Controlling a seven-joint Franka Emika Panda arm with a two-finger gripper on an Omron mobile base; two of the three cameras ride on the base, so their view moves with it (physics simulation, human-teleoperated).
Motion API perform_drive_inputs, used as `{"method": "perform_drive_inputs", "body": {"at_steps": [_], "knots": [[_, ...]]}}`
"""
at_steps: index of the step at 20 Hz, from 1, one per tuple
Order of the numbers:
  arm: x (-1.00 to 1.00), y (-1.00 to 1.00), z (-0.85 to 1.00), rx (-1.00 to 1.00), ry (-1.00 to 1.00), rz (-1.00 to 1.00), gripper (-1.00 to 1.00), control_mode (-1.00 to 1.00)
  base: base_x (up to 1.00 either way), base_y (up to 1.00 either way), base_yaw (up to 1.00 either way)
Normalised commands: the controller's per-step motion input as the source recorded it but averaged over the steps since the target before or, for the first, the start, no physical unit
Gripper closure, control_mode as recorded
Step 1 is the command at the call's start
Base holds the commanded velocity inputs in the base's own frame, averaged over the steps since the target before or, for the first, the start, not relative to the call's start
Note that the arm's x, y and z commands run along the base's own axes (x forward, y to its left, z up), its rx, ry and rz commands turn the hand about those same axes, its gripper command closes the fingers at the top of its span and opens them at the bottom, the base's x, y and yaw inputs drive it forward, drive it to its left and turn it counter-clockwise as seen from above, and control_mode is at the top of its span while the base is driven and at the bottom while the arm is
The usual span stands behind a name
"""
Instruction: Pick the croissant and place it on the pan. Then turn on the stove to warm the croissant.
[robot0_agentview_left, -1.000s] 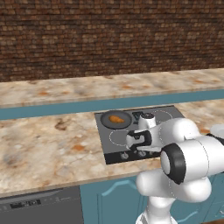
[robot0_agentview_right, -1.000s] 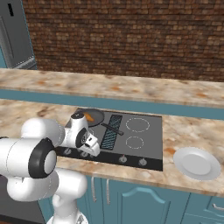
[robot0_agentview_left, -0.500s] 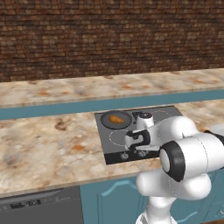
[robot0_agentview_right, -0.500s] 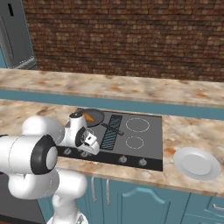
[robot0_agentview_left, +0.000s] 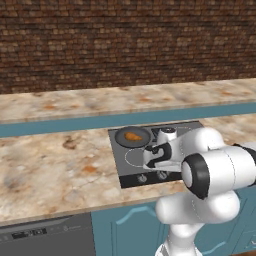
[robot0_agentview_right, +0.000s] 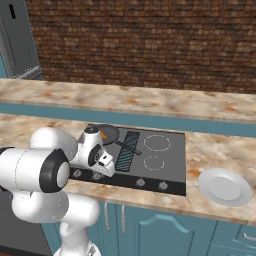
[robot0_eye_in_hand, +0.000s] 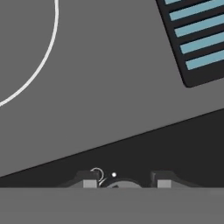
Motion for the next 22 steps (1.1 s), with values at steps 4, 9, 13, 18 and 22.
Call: {"method": "perform_drive_inputs", "body": {"at_steps": [4,9,13,18,22], "knots": [[-0.43,0.06,-0.59,0.01,0.0,-0.01,1.0,-1.0,0.0,0.0,0.0],[-0.87,0.24,-0.7,0.0,-0.04,0.0,1.0,-1.0,0.0,0.0,0.0],[-1.0,0.37,-0.72,0.0,-0.04,0.05,1.0,-1.0,0.0,0.0,0.0],[-1.0,0.07,-0.74,0.13,-0.01,0.23,1.0,-1.0,0.0,0.0,0.0],[-0.43,0.01,-0.67,0.28,0.24,0.5,1.0,-1.0,0.0,0.0,0.0]]}}
